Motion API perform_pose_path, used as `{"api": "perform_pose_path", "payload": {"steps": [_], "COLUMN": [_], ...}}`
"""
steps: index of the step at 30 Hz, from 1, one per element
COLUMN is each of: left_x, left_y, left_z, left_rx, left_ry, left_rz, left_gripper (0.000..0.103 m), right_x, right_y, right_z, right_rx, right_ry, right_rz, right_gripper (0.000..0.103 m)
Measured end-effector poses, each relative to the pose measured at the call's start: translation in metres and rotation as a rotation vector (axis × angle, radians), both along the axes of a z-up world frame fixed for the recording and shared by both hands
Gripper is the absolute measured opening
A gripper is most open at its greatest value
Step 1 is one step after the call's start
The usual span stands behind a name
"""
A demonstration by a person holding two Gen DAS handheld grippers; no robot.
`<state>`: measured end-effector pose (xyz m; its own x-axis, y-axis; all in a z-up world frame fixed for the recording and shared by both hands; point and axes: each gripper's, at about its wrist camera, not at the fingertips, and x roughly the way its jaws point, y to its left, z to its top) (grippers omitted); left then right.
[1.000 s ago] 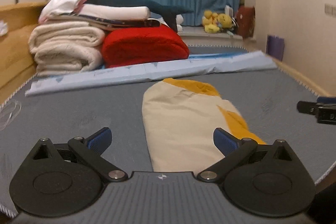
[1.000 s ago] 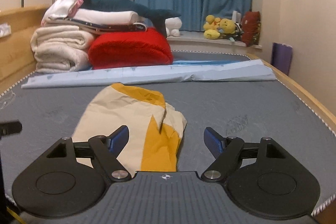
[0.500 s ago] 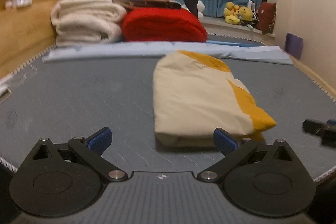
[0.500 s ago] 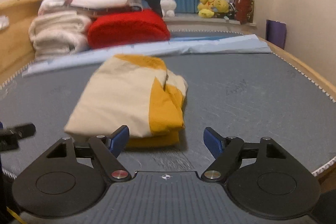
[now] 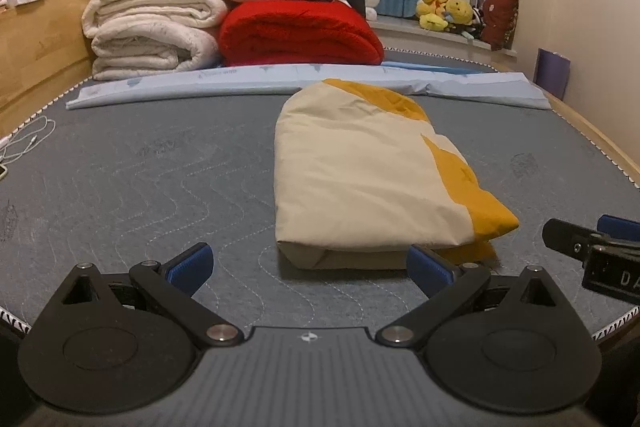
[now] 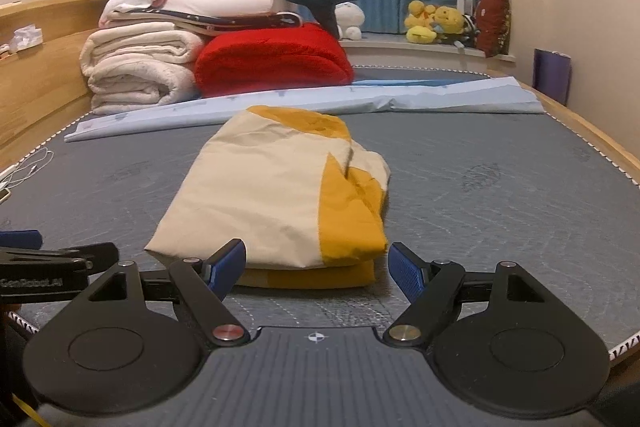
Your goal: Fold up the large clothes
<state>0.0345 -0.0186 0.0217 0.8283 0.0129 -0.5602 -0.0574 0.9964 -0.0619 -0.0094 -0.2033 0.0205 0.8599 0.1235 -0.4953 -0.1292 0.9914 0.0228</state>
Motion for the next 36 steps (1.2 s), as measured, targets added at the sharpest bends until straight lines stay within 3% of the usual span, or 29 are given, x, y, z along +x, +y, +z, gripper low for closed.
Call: {"api": "perform_pose_path", "payload": {"steps": [36], "left_x": [0.003], "left_y": [-0.010], "left_z": [-0.004], "left_rx": [-0.004], "left_ry": [-0.010], "left_rz": [-0.041], "left_gripper": [0.103], "right_x": [-0.003], "right_y": [0.021], "right_z": [0.001], "right_rx": [0.006], "right_ry": [-0.012], "right_rz": [0.063], "right_gripper": [0.080]}}
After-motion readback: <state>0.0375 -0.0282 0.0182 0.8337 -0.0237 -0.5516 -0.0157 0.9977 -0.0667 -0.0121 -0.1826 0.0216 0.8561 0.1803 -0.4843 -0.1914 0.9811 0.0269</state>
